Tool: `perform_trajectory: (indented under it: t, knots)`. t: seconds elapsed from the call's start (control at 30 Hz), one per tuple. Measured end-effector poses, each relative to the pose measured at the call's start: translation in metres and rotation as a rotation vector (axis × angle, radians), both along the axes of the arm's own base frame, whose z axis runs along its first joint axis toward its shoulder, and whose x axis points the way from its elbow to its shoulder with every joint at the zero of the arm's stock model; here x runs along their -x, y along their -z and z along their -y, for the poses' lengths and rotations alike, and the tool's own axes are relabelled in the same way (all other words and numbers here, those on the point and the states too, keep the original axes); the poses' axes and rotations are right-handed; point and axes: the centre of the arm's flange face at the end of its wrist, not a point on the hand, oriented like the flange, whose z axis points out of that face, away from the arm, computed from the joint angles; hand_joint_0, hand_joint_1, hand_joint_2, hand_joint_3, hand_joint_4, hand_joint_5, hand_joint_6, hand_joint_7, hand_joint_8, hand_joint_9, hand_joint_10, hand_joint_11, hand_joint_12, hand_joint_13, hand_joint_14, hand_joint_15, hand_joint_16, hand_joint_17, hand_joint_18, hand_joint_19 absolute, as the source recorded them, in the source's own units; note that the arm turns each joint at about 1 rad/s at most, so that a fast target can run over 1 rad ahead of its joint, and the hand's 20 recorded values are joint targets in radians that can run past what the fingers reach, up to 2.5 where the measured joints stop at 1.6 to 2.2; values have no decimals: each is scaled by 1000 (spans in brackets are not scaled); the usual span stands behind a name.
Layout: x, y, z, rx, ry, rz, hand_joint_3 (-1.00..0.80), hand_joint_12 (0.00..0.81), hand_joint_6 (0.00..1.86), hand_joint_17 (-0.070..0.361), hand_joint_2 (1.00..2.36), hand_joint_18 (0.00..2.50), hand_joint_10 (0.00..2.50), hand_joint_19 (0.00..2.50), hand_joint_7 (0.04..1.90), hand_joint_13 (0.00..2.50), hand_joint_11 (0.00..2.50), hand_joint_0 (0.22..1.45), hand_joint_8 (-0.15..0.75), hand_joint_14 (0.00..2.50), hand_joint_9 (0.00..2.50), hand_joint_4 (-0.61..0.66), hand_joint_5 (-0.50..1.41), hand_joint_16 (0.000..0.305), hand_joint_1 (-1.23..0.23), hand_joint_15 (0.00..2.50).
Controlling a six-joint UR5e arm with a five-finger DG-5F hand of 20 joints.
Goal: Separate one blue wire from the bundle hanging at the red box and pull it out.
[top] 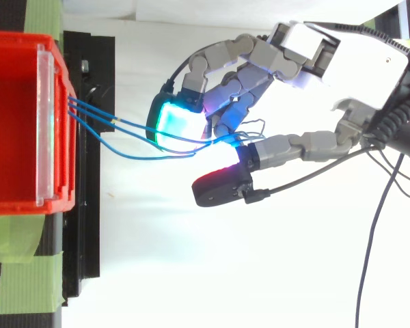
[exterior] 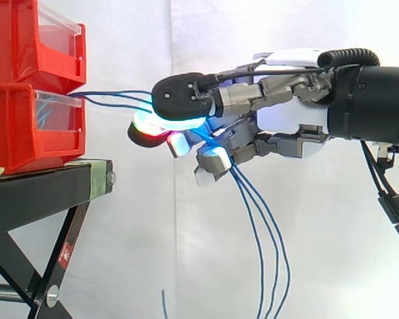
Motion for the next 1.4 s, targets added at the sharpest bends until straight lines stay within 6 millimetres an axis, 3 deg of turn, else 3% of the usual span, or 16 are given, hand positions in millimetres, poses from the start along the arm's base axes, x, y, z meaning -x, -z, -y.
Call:
perform_trajectory:
  t: [0.2, 0.43, 0.9, 1.4]
  knots:
    - [0, 0, 0, 0, -1, 0, -463, 398, 913, 128, 1004, 912, 17, 691, 895, 1303, 1063, 576, 355, 25, 904, 224, -235, 57, -768, 1175]
    - [0, 0, 0, 0, -1, 0, -425, 404, 907, 128, 1008, 935, 18, 702, 897, 1335, 1053, 577, 362, 25, 948, 229, -227, 57, -658, 1180]
    - [0, 0, 0, 0, 0, 2, -270, 401, 925, 125, 1018, 952, 17, 693, 912, 1346, 1065, 621, 366, 25, 983, 173, -219, 56, -685, 1181]
    - [0, 0, -1, 0, -2, 3, -138, 395, 928, 124, 1023, 920, 18, 660, 927, 1299, 1071, 682, 344, 26, 928, 177, -228, 55, -863, 1175]
